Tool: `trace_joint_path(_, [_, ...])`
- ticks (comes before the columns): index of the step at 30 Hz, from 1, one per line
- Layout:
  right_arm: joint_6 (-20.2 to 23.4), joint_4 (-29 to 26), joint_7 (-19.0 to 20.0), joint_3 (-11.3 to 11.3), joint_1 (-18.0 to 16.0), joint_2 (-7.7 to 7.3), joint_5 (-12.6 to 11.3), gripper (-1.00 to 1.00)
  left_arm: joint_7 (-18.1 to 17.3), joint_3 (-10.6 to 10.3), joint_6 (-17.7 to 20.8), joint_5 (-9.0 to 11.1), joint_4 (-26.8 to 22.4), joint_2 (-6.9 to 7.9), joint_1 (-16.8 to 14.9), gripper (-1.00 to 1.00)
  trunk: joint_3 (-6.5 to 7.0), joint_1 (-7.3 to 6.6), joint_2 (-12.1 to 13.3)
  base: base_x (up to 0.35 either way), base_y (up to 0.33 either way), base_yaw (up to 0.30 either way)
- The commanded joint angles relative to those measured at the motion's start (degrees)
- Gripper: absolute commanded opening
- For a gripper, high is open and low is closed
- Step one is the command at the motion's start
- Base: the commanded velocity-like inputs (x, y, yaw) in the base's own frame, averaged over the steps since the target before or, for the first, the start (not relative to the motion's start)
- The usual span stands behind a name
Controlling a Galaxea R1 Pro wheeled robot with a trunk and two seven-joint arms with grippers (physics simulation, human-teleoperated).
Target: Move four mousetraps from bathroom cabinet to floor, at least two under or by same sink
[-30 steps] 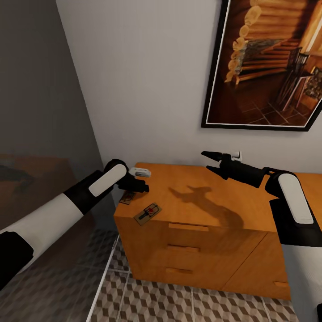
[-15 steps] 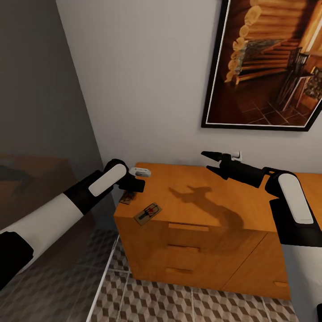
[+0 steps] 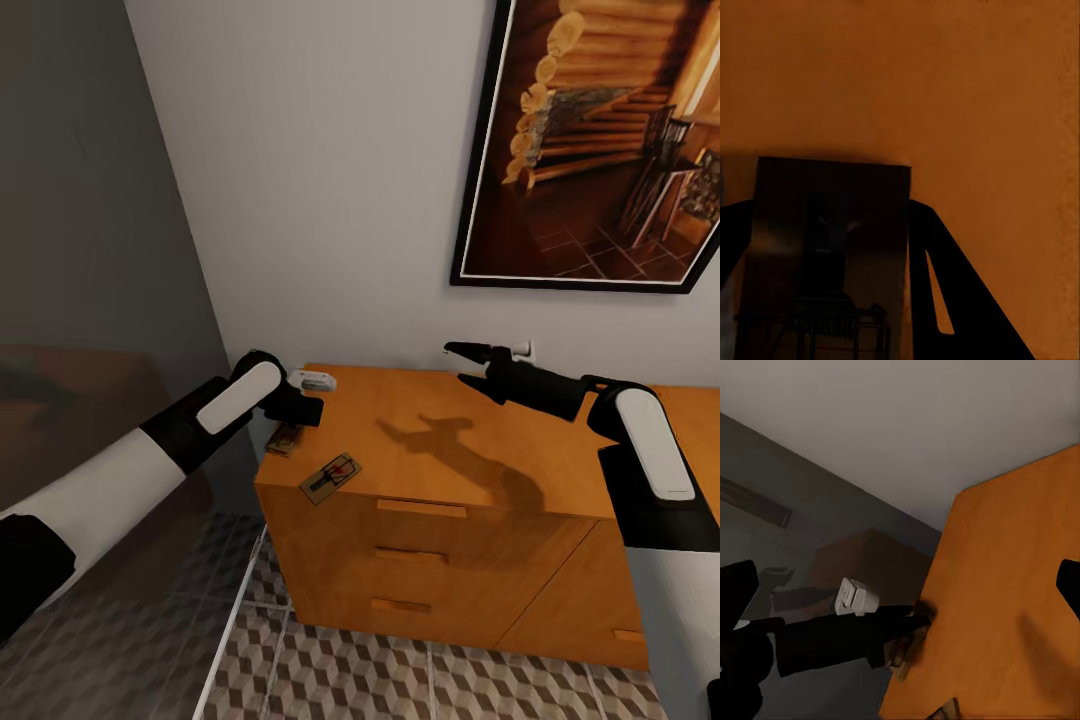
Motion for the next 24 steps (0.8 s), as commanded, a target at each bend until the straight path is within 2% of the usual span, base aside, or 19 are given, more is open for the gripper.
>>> trace_joint_path(1, [0.2, 0.0, -0.6, 0.7, 0.0, 0.0, -0.5, 1.0, 0.4, 0.0, 0.1, 0.4, -1.1, 0.01, -0.4, -1.0, -0.06, 0.0, 0.0, 0.0, 0.0, 0.0])
trace_joint_path(7, [0.1, 0.0, -0.6, 2.6, 0.0, 0.01, -0.4, 1.0, 0.6, 1.1, 0.3, 0.8, -5.3, 0.0, -2.8, -1.0, -0.06, 0.0, 0.0, 0.0, 0.0, 0.0])
trace_joint_path(16, [0.1, 0.0, -0.7, 2.9, 0.0, 0.01, -0.5, 1.0, 0.6, 1.7, 0.4, 1.0, -6.3, -0.11, -4.5, -1.0, -0.06, 0.0, 0.0, 0.0, 0.0, 0.0])
trace_joint_path(24, [0.1, 0.1, -0.7, 2.9, 0.0, 0.02, -0.5, 1.0, 0.6, 1.7, 0.4, 0.8, -7.1, 0.06, -4.6, -1.0, -0.06, 0.0, 0.0, 0.0, 0.0, 0.0])
